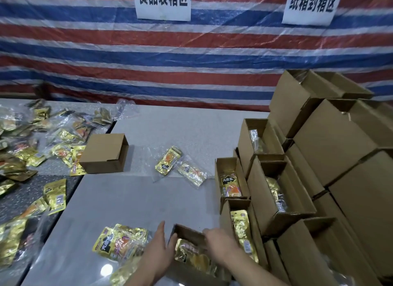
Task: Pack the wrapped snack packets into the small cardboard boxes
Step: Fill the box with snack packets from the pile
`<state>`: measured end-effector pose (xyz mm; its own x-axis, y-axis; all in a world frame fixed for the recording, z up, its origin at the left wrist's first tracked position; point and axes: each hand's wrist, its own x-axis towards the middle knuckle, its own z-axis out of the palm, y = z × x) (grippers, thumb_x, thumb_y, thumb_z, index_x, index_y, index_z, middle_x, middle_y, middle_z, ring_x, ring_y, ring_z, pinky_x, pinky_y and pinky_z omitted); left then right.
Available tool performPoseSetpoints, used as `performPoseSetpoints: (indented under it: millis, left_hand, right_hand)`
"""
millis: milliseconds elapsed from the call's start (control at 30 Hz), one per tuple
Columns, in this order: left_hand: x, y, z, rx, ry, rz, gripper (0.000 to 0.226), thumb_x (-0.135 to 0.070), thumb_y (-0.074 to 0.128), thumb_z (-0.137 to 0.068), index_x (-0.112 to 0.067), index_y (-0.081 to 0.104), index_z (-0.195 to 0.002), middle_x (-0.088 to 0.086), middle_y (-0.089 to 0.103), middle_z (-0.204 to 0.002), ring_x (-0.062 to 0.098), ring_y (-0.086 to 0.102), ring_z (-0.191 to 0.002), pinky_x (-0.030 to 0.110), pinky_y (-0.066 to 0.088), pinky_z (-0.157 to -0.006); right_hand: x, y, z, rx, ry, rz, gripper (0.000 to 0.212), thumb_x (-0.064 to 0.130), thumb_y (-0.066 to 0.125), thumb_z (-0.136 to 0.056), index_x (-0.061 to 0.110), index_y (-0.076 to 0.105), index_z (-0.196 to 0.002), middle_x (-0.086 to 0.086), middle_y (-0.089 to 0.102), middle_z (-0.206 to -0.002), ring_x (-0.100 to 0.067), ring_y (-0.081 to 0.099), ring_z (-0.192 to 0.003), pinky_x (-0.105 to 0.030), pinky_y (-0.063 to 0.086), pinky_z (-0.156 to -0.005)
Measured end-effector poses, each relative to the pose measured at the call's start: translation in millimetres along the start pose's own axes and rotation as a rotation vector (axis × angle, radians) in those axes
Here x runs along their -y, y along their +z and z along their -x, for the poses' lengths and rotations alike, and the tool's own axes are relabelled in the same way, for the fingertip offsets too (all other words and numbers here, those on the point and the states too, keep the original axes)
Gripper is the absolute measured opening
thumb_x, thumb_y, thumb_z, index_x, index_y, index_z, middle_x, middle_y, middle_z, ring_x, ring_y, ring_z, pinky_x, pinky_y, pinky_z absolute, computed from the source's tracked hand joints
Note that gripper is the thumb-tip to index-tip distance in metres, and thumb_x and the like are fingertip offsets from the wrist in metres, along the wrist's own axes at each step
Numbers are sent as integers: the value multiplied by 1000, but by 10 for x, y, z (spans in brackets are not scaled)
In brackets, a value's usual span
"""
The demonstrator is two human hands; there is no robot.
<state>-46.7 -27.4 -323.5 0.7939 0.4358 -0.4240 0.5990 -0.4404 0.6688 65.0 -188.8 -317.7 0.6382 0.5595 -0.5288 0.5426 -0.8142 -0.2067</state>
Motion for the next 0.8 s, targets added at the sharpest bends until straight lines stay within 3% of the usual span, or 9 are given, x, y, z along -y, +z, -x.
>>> performPoseSetpoints:
  millis: [67,167,267,400,533,633,700,800]
  left_hand:
    - [13,66,154,-123,-59,123,78,-45,55,-96,-9,20,-155,9,28,-160,25,30,-146,37,26,-118]
    - [41,227,321,-106,-171,284,84,-39,68,-90,-5,25,-153,13,32,-157,26,33,-144,35,26,-117]
    - [0,339,353,15,-220,352,61,-28,59,-97,-12,33,-150,16,46,-147,28,47,-133,38,36,-112]
    - [-59,354,285,39,-117,285,38,-13,38,-102,-14,43,-139,13,51,-139,22,49,-125,33,38,-107]
    - [-100,290,232,48,-103,191,24,-9,35,-101,-12,52,-117,18,60,-123,27,57,-109,30,45,-87]
    - [6,305,313,111,-125,132,26,-9,37,-99,-7,57,-115,19,64,-119,31,60,-108,30,45,-82]
    - [130,347,433,174,-119,81,29,-16,37,-99,-14,57,-120,11,64,-120,24,60,-108,27,46,-83]
    - [253,427,660,257,-148,125,19,-33,45,-93,-31,59,-106,-7,68,-107,4,63,-94,22,49,-77]
  right_hand:
    - [-2,68,21,-30,23,-34,29,7,53,-92,14,55,-120,-13,63,-117,-33,62,-108,-35,50,-86]
    - [63,187,113,-90,44,-141,32,13,51,-93,17,52,-125,-9,63,-118,-32,63,-108,-35,50,-87]
    - [120,271,205,-117,57,-279,39,17,51,-95,21,49,-134,-6,62,-126,-28,61,-113,-33,48,-96]
    - [173,285,217,-51,110,-423,41,18,52,-95,17,47,-136,-7,59,-131,-27,57,-119,-30,46,-99]
    - [212,290,273,-41,152,-504,32,24,52,-98,16,48,-129,-5,58,-127,-24,58,-114,-26,42,-87]
    - [238,433,442,-2,182,-523,30,27,49,-98,15,47,-126,-7,60,-124,-25,59,-113,-31,48,-93]
    - [227,592,611,35,209,-572,29,30,48,-97,19,44,-123,-5,61,-119,-24,60,-110,-34,50,-91]
    - [149,789,854,74,266,-617,29,35,51,-93,24,47,-119,-2,64,-116,-22,62,-107,-32,49,-85]
